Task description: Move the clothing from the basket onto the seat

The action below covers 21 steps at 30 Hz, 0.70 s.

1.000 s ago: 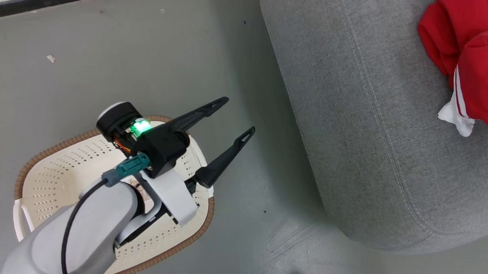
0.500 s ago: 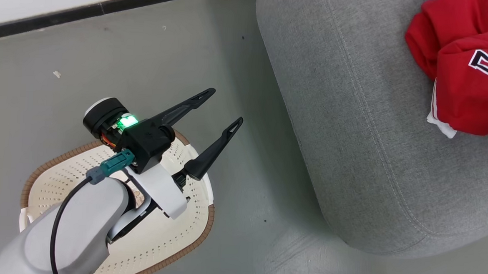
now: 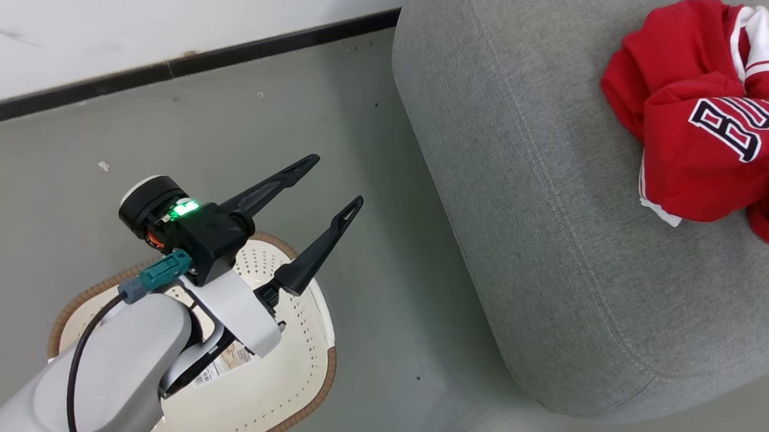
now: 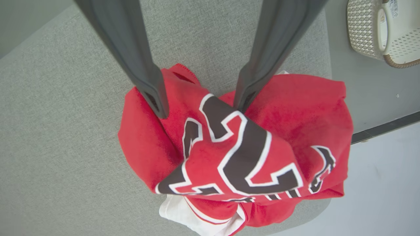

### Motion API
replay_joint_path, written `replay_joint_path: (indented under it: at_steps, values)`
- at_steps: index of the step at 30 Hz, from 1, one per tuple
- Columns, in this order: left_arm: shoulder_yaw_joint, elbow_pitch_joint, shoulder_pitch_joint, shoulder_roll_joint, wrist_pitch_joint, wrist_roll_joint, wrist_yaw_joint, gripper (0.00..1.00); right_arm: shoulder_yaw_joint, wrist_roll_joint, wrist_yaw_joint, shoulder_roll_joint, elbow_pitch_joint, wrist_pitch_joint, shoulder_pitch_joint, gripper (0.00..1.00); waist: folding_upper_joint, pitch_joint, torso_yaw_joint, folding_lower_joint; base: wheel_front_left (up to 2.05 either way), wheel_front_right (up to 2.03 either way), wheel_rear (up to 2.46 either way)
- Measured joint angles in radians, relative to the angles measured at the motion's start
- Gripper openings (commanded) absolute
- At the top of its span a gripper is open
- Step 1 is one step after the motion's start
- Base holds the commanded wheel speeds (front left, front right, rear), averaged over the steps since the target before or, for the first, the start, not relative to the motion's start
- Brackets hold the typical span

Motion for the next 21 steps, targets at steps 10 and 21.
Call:
replay_joint_path:
  at_steps: [10, 21]
  values:
    - [0.029, 0.020, 0.065, -0.001, -0.032, -0.027, 0.030, 1.00, 0.013, 0.078, 0.000, -0.135, -0.152, 0.015, 0.021, 1.00, 0.0000, -0.092, 0.000, 0.0000, 0.00, 0.00, 0.00]
    - [0.111, 0.034, 0.141, -0.007, -0.051, -0.057, 0.106, 1.00, 0.042, 0.032, 0.000, -0.162, -0.273, -0.096, 0.011, 1.00, 0.0000, -0.173, 0.036, 0.0000, 0.00, 0.00, 0.00]
